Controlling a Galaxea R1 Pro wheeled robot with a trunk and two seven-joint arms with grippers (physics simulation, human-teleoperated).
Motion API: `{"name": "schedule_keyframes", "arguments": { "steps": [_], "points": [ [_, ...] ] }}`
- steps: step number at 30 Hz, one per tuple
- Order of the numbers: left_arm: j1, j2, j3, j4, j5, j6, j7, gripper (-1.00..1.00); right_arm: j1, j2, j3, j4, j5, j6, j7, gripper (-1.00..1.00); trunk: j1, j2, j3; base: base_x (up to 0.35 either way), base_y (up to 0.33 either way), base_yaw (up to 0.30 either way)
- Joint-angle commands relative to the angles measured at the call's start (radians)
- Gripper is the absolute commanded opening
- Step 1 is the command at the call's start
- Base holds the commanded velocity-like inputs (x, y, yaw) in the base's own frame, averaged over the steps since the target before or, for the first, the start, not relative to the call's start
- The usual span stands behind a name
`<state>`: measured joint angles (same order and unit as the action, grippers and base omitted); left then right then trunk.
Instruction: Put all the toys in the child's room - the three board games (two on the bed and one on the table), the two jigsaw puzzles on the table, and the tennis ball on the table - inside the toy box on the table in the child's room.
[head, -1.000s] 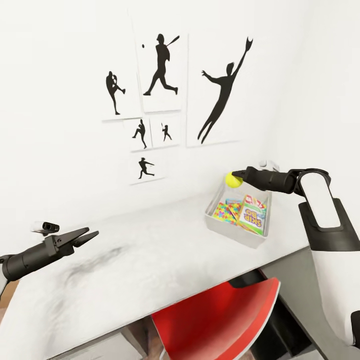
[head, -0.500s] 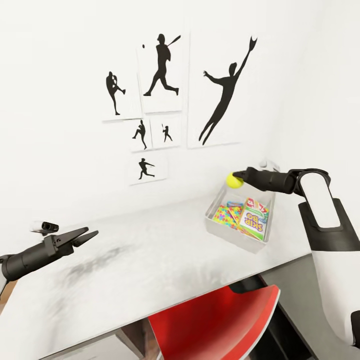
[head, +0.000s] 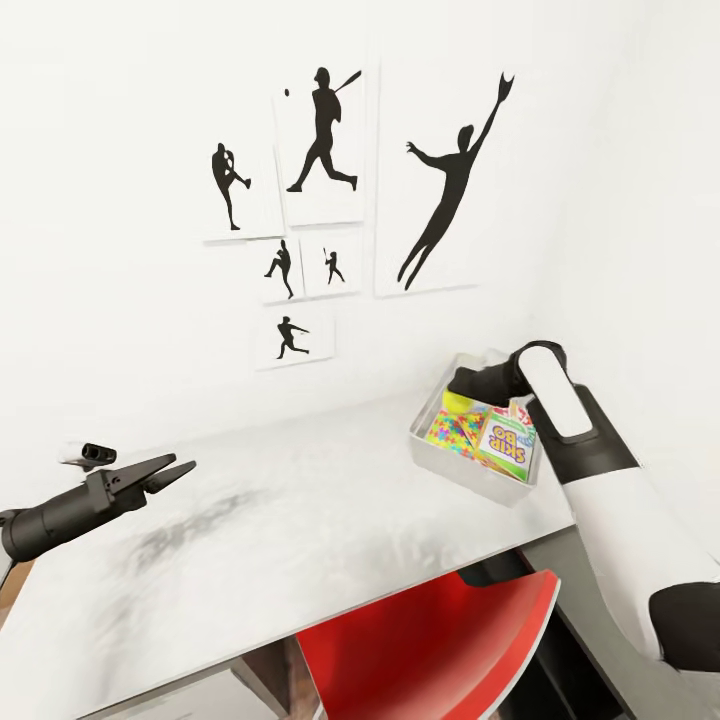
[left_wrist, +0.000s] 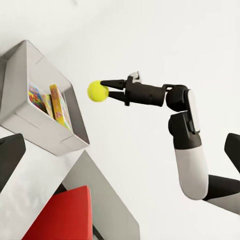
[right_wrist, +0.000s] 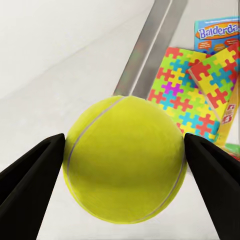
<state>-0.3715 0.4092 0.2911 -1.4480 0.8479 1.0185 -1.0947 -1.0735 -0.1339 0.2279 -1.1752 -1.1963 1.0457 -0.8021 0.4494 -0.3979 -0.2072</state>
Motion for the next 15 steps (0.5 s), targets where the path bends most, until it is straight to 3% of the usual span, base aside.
{"name": "schedule_keyframes", "arguments": {
  "steps": [1, 15],
  "points": [
    [-0.001, 0.000, 0.000, 0.000, 0.000, 0.005, -0.002, 1.00, -0.003, 0.002, 0.005, 0.004, -0.007, 0.002, -0.014, -1.00, 0.001, -0.002, -0.002, 0.000, 0.000, 0.000],
    [0.000, 0.001, 0.000, 0.000, 0.000, 0.005, -0.002, 1.00, -0.006, 0.006, 0.011, 0.014, -0.003, 0.002, -0.019, -1.00, 0.001, -0.002, -0.002, 0.000, 0.000, 0.000]
  ]
}}
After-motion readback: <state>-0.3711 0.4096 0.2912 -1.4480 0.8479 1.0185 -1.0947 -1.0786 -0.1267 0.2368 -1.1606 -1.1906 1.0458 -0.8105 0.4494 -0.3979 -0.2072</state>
